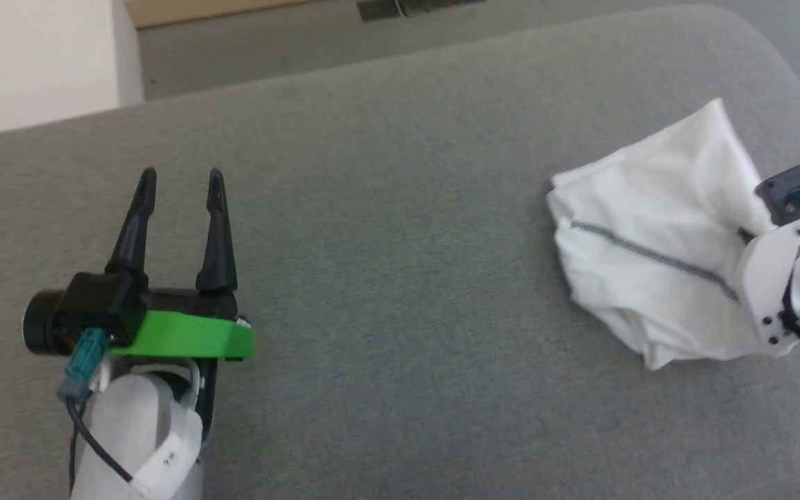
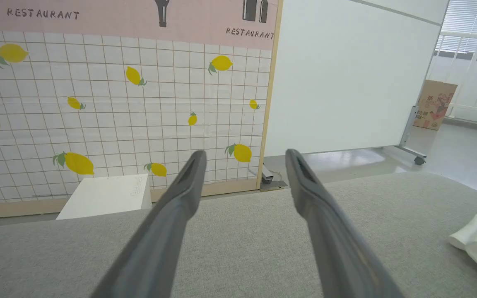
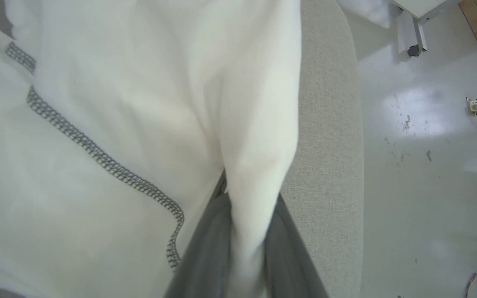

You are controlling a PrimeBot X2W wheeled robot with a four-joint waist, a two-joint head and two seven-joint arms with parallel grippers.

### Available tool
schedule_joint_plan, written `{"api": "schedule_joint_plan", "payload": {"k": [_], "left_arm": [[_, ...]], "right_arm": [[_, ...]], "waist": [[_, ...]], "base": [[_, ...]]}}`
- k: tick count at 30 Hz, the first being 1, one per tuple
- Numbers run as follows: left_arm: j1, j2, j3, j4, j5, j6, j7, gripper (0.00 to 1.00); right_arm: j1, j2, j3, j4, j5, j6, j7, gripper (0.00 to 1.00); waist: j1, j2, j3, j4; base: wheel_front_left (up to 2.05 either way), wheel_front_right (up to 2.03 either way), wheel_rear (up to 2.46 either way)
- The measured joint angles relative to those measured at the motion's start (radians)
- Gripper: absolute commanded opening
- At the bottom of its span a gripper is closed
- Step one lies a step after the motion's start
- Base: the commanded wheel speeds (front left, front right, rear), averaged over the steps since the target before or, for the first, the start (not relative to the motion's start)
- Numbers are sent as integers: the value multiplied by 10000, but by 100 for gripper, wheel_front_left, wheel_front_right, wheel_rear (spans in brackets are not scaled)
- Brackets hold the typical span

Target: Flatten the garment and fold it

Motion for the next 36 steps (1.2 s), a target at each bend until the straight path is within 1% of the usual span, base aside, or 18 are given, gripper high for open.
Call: {"api": "schedule_joint_plan", "payload": {"k": [3, 8, 12, 16, 17, 18, 19, 22, 25, 27, 31, 33, 36], "left_arm": [[-351, 148, -81, -190, 238, -6, 186, 100], [-773, 389, -219, -537, 389, -10, 589, 100], [-914, 499, -290, -723, 445, -10, 790, 100], [-922, 539, -318, -811, 447, -6, 859, 100], [-920, 545, -314, -805, 445, -6, 857, 100], [-920, 545, -322, -780, 443, 6, 853, 100], [-916, 537, -328, -750, 437, 6, 821, 100], [-874, 458, -339, -533, 364, 19, 627, 100], [-795, 316, -360, -190, 194, 63, 407, 100], [-690, 221, -374, 50, 102, 88, 265, 100], [-226, -2, -353, 531, -334, 105, 81, 100], [24, -56, -359, 732, -453, 109, 59, 100], [302, -117, -368, 995, -476, 125, 33, 100]], "right_arm": [[-544, -38, -412, 922, -454, 0, -725, 0], [-1556, 125, -1551, 2537, -1503, 2, -2010, 0], [-2244, 351, -2510, 3620, -2374, 2, -2692, 0], [-2686, 573, -3356, 4322, -3152, 2, -3348, 0], [-2776, 627, -3528, 4497, -3363, 2, -3507, 22], [-2832, 652, -3687, 4665, -3549, 2, -3662, 56], [-2862, 656, -3791, 4763, -3731, 2, -3800, 100], [-2888, 614, -4161, 4997, -4391, 2, -4247, 100], [-2885, 570, -4543, 5072, -4658, 2, -4807, 100], [-2858, 579, -4721, 5055, -4585, 2, -5325, 100], [-2454, 836, -4673, 4748, -3875, 2, -6393, 100], [-2034, 1047, -4520, 4370, -3379, 2, -6901, 100], [-1214, 1346, -3969, 3534, -2466, 0, -7474, 100]], "waist": [[1, 0, 481, -312], [1, 0, 1308, -704], [1, 0, 1897, -871], [2, 0, 2333, -897], [2, 0, 2411, -872], [3, 0, 2454, -820], [3, 0, 2473, -777], [3, 0, 2414, -638], [2, 0, 2176, -531], [2, 0, 1956, -447], [1, 0, 1347, -203], [0, 0, 1002, -52], [0, 0, 432, 221]], "base": [[0, 0, 0], [0, 0, 0], [0, 0, 0], [0, 0, 0], [0, 0, 0], [0, 0, 0], [0, 0, 0], [0, 0, 0], [0, 0, 0], [0, 0, 0], [0, 0, 0], [0, 0, 0], [0, 0, 0]]}}
